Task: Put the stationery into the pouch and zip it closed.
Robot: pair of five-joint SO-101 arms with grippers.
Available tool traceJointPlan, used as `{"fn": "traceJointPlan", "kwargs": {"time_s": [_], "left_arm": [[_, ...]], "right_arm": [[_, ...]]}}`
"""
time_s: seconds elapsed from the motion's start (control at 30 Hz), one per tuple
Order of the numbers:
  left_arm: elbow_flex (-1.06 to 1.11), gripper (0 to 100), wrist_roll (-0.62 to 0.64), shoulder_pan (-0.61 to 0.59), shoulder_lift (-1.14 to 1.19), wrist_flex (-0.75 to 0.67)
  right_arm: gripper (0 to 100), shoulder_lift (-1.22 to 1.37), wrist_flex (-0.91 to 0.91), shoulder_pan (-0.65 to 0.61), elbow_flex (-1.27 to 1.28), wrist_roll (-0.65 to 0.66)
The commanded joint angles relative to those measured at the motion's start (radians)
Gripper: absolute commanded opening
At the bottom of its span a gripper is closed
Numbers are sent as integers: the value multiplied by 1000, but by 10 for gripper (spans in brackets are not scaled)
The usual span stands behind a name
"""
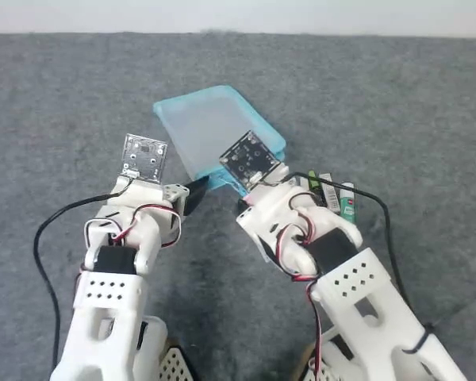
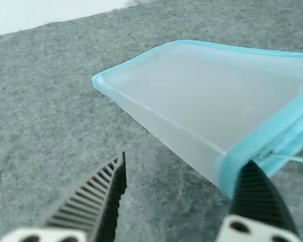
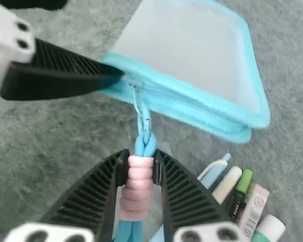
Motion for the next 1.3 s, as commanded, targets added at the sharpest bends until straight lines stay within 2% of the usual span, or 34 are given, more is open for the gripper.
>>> {"fn": "traceJointPlan", "kwargs": {"time_s": [0.0,0.13,0.43,0.63,0.8,1.13,1.27], "left_arm": [[-71,320,17,-52,20,-46],[-64,320,18,-86,20,-69],[-64,320,18,-83,21,-69],[-38,323,11,-12,18,-68],[-38,323,11,-12,18,-72],[-33,323,11,-5,20,-77],[-21,323,11,-3,20,-106]], "right_arm": [[6,-4,13,76,-28,26],[6,-4,16,99,-18,61],[6,-13,51,102,-35,60],[6,-4,96,-18,-132,23],[6,-15,171,-97,-176,15],[6,-22,188,-189,-175,25],[6,-102,232,-214,-173,51]]}}
